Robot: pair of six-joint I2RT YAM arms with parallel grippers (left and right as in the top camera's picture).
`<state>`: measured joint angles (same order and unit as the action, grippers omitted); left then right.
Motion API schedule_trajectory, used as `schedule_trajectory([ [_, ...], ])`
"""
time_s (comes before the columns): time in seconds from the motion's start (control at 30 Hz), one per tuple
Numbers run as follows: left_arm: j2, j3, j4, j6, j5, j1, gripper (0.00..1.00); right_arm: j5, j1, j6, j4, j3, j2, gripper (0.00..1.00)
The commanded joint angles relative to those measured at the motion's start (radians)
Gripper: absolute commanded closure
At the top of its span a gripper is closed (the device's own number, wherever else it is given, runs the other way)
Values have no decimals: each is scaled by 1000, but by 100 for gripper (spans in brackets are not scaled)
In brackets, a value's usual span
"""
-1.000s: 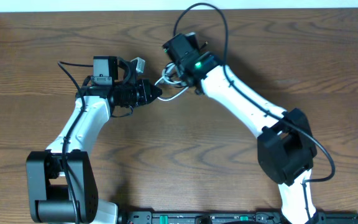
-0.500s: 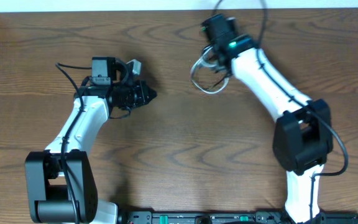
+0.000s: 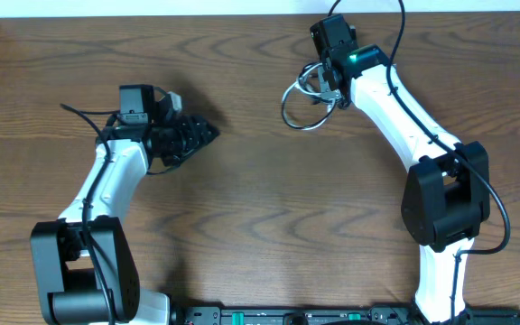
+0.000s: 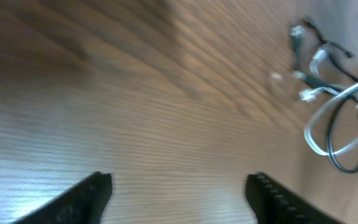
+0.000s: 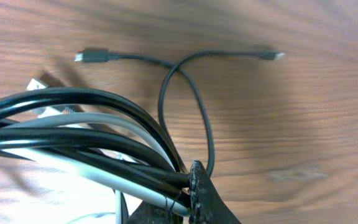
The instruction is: Untangle cables
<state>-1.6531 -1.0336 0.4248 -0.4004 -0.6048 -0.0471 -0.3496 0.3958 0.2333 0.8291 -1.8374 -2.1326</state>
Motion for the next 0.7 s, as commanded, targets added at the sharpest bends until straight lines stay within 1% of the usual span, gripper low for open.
schedule_trajectory([
  [0.0,7,3,-12,-2,-78,37,24,228,10,85,-9,-8,38,98],
  [0.07,7,3,-19,-2,-77,57,24,277,13,105,-10,-8,38,98],
  [0.17,7,3,-32,-2,-81,85,24,298,27,111,-10,-8,38,98],
  [0.33,7,3,-61,3,-148,126,24,300,68,111,-9,-8,38,99],
  [0.5,7,3,-69,2,-143,156,24,300,116,111,-10,-8,38,99],
  [0.67,7,3,-68,2,-123,158,25,309,148,117,-8,-8,38,99],
])
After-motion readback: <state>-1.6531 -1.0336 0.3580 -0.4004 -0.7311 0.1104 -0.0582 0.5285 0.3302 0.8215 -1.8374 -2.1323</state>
